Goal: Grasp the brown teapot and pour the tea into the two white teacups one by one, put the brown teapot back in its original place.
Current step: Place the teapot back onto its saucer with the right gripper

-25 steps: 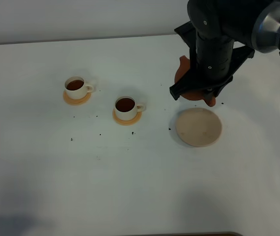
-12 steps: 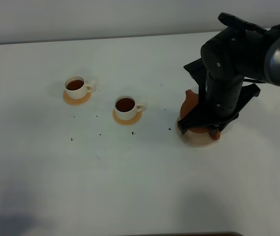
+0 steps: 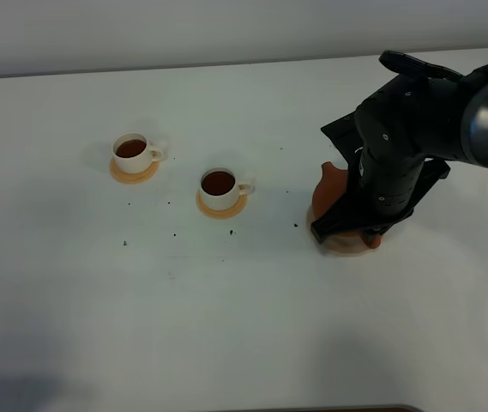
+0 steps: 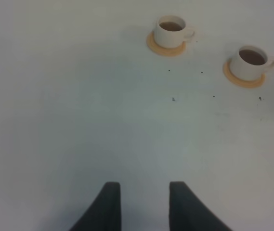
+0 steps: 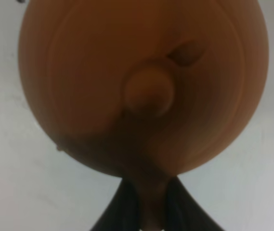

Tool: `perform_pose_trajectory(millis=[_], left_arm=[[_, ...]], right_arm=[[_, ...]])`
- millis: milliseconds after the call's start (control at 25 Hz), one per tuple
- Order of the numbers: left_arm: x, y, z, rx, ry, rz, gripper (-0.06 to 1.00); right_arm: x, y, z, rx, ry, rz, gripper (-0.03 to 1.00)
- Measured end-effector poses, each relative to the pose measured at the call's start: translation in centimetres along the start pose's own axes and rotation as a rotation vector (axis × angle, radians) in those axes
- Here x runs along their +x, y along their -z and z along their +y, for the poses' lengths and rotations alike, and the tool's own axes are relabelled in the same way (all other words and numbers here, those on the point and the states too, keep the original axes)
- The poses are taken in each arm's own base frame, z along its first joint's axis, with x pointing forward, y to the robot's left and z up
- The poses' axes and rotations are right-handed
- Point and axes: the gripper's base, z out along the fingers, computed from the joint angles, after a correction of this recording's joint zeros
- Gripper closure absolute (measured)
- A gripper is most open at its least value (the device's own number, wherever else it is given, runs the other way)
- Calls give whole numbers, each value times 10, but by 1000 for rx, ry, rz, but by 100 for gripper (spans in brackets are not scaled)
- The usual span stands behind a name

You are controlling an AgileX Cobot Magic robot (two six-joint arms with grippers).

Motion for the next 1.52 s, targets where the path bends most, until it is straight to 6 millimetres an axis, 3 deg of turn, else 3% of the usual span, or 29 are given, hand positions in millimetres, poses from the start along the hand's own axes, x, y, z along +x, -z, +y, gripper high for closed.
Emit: perform_pose_trajectory(millis=[240,1520], left_arm=[[0,0,0,0,0,0,69],[0,0,0,0,0,0,69]], right_arm=[[5,-9,1,-3,7,-19,88],[12,-17,0,8,8,-30,88]])
